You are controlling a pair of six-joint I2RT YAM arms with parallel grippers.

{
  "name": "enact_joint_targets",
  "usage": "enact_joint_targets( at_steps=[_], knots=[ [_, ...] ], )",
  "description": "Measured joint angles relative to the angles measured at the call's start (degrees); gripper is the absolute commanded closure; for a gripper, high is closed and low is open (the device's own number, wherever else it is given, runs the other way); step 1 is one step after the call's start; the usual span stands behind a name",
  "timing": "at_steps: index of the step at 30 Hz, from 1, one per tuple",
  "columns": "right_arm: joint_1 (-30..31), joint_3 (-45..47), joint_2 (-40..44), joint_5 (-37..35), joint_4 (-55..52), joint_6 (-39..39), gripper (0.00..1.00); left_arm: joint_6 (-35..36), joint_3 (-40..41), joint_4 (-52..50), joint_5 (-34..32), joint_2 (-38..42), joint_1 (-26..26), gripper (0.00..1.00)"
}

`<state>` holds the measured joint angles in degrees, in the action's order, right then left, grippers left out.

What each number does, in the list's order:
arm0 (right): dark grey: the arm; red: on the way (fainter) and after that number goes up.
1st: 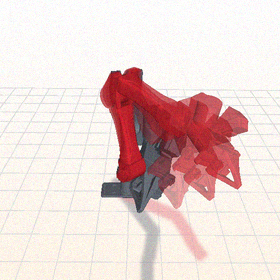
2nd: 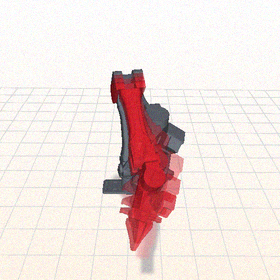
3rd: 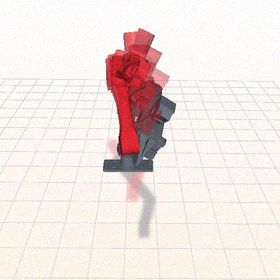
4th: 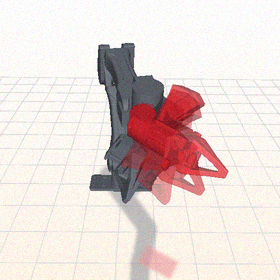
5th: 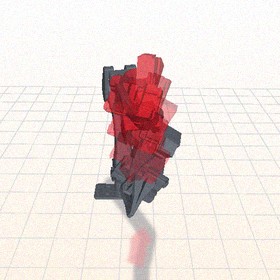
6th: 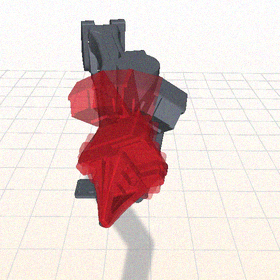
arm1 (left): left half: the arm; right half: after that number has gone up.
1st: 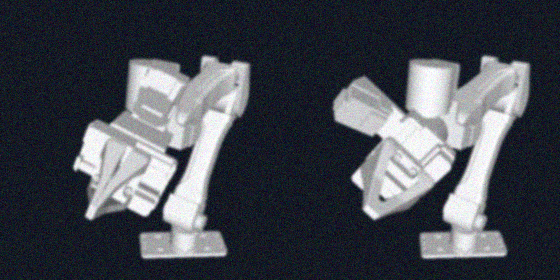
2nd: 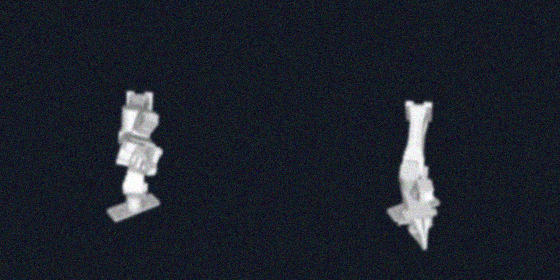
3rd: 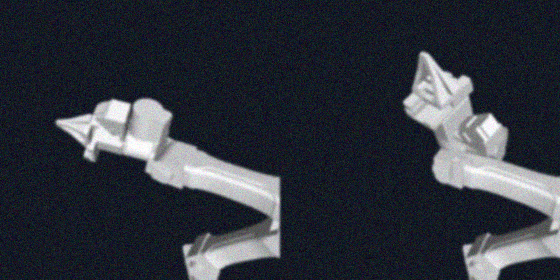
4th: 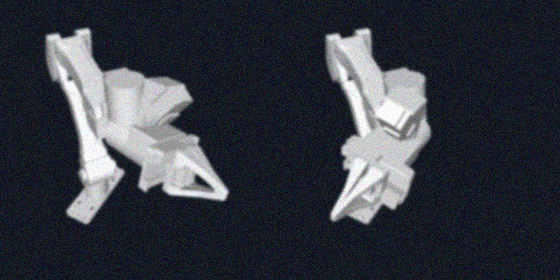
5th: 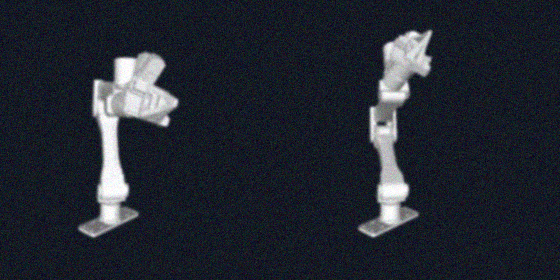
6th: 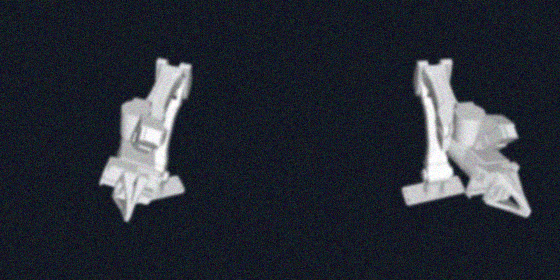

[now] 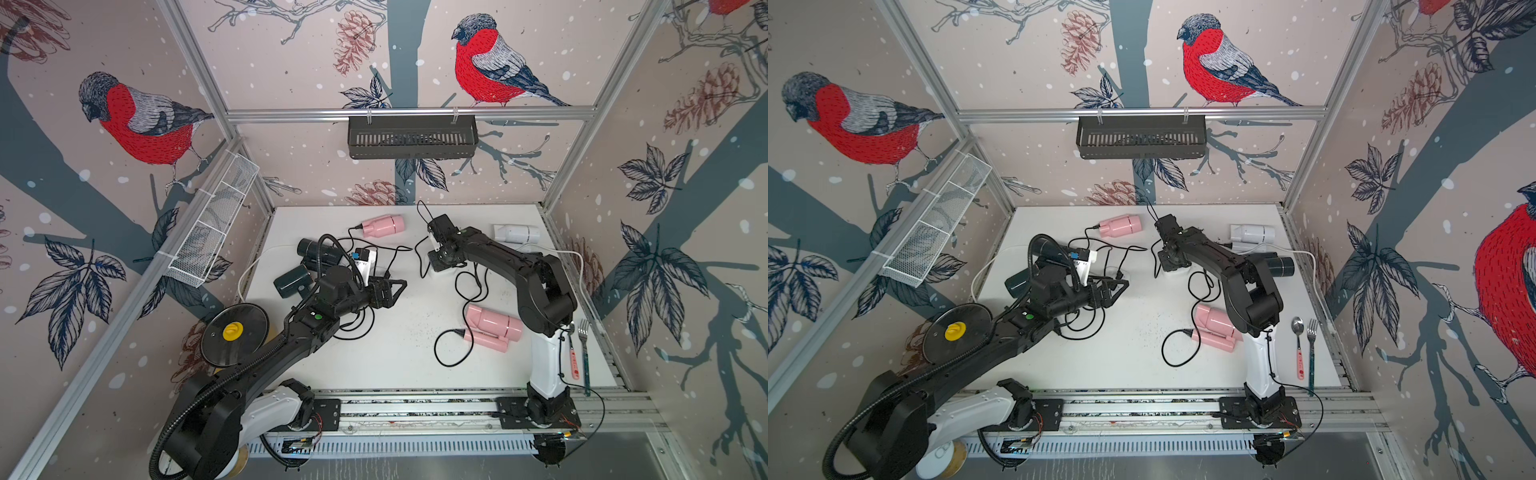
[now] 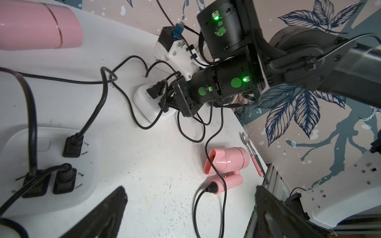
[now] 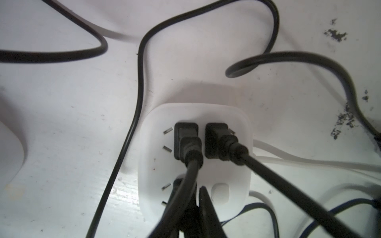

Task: Charge the blow dryers
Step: Insert the plug into the socket.

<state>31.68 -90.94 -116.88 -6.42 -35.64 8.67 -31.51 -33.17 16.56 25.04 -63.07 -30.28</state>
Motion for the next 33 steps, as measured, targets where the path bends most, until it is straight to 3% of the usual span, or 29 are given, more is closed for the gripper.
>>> enact_joint_targets(
  at_steps=[23, 33],
  knots=[
    [2.8, 2.4, -0.3, -6.3, 1.3, 0.6, 0.88, -1.2, 2.5, 2.0, 1.9, 6.0, 0.2, 0.03],
    [2.5, 2.1, -1.2, -6.6, 3.1, 0.7, 0.75, -3.0, 2.6, 3.9, 1.8, 4.1, 0.2, 0.03]
  ],
)
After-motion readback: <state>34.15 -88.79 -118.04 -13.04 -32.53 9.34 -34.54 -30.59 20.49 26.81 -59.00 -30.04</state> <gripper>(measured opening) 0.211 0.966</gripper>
